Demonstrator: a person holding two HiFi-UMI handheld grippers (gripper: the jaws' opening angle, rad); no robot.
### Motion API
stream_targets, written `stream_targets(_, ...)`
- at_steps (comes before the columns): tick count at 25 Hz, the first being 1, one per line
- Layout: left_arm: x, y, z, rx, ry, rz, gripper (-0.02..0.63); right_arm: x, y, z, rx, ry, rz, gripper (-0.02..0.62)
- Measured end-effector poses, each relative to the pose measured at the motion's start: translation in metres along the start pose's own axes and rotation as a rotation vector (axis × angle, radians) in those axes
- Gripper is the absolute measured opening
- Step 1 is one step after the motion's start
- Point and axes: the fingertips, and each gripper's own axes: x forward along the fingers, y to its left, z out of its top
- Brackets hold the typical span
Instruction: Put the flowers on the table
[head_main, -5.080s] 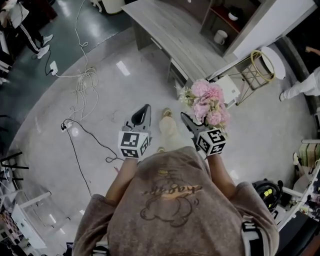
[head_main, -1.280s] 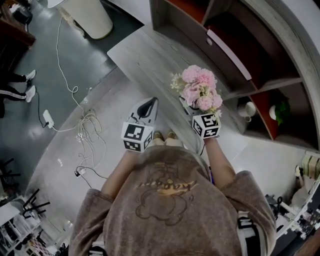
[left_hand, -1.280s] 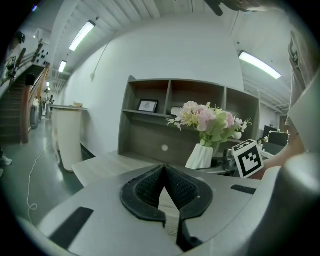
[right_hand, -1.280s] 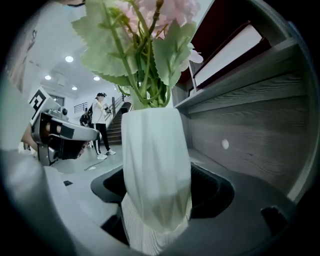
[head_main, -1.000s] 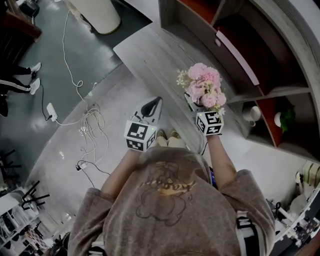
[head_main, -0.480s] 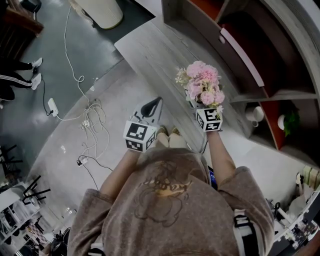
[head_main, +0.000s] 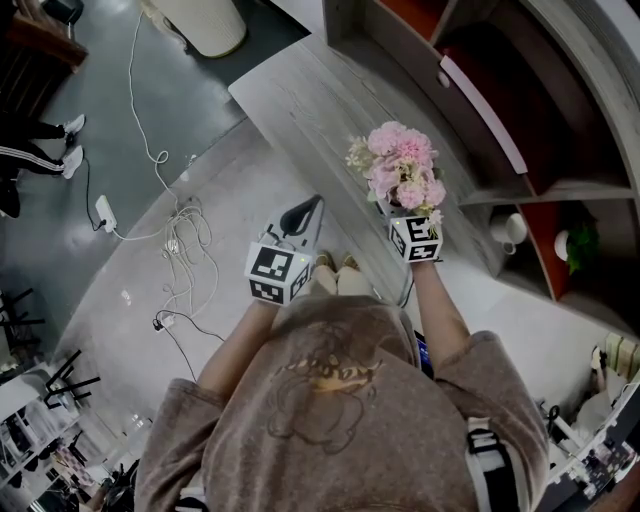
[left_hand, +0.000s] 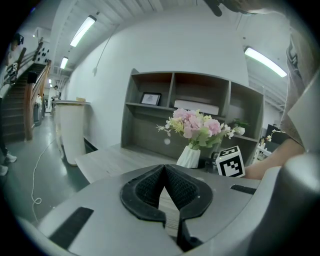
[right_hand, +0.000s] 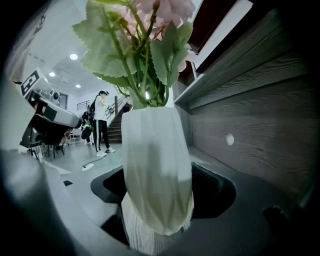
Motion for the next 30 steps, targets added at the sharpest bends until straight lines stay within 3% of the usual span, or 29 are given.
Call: stream_targets(30, -0.005, -0.01, -0.002, -0.027, -0.012, -0.007, 0.018, -0.004, 0.0, 0.006, 0.018, 0.005, 0.016, 0.38)
